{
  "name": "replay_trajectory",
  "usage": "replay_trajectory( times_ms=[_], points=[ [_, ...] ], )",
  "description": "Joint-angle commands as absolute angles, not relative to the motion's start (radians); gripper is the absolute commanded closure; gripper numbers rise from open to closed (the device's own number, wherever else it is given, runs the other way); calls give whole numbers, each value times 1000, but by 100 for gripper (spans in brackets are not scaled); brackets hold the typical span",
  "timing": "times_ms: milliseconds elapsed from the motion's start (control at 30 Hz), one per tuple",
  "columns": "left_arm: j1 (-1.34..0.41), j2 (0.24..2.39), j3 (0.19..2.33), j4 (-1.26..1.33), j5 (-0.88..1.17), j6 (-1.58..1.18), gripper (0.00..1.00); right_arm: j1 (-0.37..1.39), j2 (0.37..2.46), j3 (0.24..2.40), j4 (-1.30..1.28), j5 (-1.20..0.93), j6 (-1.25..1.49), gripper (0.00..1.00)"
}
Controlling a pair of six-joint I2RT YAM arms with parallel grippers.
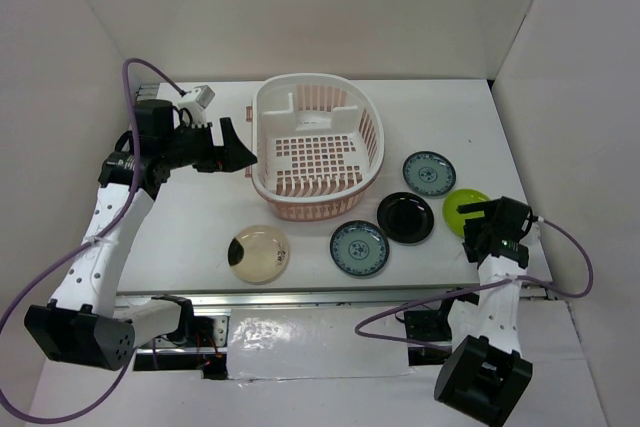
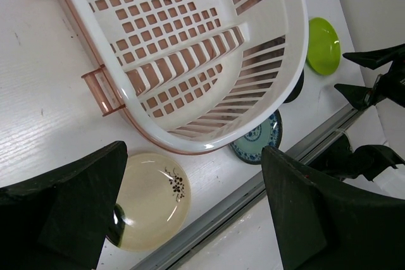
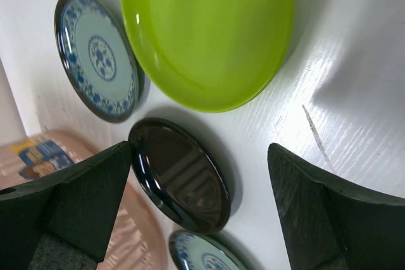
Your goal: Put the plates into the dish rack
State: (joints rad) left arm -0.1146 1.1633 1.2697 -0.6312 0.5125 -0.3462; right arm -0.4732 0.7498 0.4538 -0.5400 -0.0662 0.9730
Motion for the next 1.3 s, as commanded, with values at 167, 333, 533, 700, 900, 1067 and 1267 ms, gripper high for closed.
replay_trajectory(
  times_ms=[167, 333, 533, 700, 900, 1067, 1267],
  points=[
    [-115, 1169, 1284, -592, 548, -347, 1, -529, 816, 361, -354, -55, 1127, 17],
    [-115, 1177, 1289, -586, 548, -350, 1, -537, 939, 354, -287, -64, 1157, 16],
    [-115, 1184, 1298, -577, 519, -354, 1, -541, 1061, 356, -215, -72, 1170, 15],
    [-117, 1196, 1313, -583, 494, -337, 1, -540, 1138, 353, -155, -68, 1190, 15],
    [-115, 1200, 1296, -575, 486, -330, 1, -541, 1154, 362, -155, -38, 1201, 48],
    [-115, 1200, 1289, -577, 499, -322, 1, -541, 1138, 348, -158, -22, 1215, 73],
    [-117, 1193, 1282, -574, 503, -324, 1, -541, 1092, 348, -205, -3, 1232, 100]
  ],
)
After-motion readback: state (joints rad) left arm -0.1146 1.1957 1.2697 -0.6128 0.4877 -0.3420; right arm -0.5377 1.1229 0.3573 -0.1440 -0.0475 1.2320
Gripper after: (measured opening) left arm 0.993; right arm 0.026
